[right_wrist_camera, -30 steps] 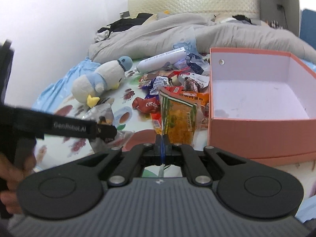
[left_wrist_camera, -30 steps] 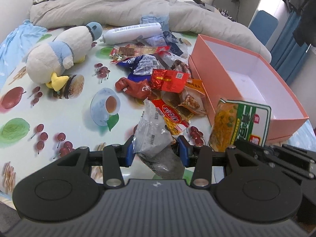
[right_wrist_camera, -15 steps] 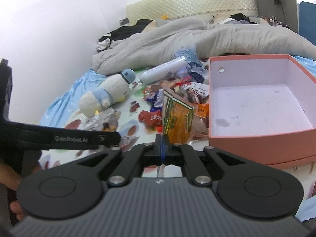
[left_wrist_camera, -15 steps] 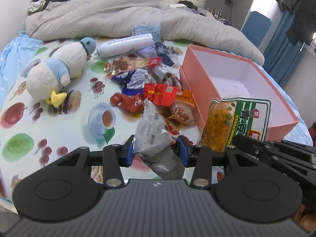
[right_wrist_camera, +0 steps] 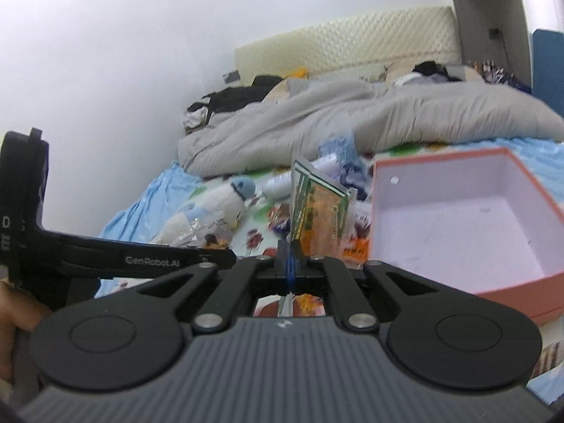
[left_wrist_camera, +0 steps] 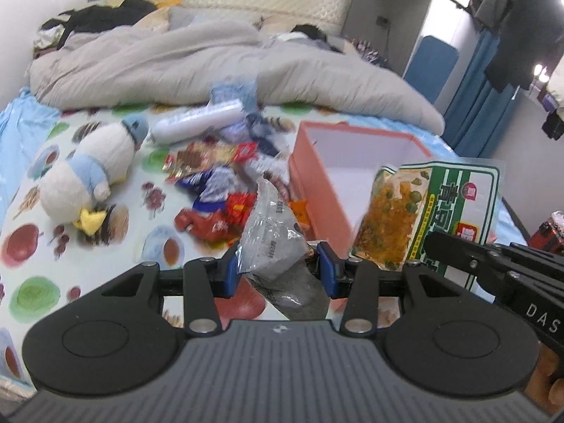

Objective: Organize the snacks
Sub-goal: 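Carry the clear bag with the left tool while the right tool carries the pickle pack over the box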

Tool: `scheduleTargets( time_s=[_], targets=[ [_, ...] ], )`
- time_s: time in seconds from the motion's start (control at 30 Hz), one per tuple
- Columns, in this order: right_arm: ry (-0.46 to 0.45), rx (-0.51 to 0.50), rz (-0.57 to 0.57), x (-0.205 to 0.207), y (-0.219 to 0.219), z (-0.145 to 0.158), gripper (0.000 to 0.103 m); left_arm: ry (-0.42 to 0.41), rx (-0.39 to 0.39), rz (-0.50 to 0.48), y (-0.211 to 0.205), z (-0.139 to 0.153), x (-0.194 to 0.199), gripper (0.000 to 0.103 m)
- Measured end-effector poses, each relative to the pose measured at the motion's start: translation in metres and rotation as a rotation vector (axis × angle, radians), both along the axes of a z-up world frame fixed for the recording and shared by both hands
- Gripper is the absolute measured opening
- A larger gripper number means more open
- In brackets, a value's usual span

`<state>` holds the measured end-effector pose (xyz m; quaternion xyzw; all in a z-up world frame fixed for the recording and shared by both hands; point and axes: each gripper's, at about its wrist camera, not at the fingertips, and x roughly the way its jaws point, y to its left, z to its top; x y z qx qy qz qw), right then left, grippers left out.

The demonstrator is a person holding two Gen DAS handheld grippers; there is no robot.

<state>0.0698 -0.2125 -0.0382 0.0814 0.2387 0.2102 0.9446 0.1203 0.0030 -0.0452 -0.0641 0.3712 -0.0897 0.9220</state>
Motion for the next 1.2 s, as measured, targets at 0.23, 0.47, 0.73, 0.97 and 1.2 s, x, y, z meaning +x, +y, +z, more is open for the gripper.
scheduleTargets(
  time_s=[0.23,0.47,0.73,0.97,1.2],
  targets=[
    [-0.045,-0.014,-0.066,0.006,-0.024,0.012,0.003,-0.049,-0.004,-0.065,-0.026,0.019,0.016,0.050],
    [-0.092,-0.042,-0.149,0.021,-0.049,0.020,0.003,-0.095,-0.008,-0.112,-0.051,0.035,0.043,0.050],
    [-0.078,-0.105,-0.202,0.055,-0.083,0.016,0.003,-0.093,-0.064,-0.156,-0.091,0.031,0.088,0.050],
    [0.007,-0.126,-0.247,0.086,-0.112,-0.008,0.003,-0.001,-0.050,-0.208,-0.123,0.006,0.129,0.050],
    [0.104,-0.124,-0.250,0.116,-0.134,-0.042,0.003,0.085,-0.014,-0.221,-0.150,-0.029,0.169,0.050]
  ],
)
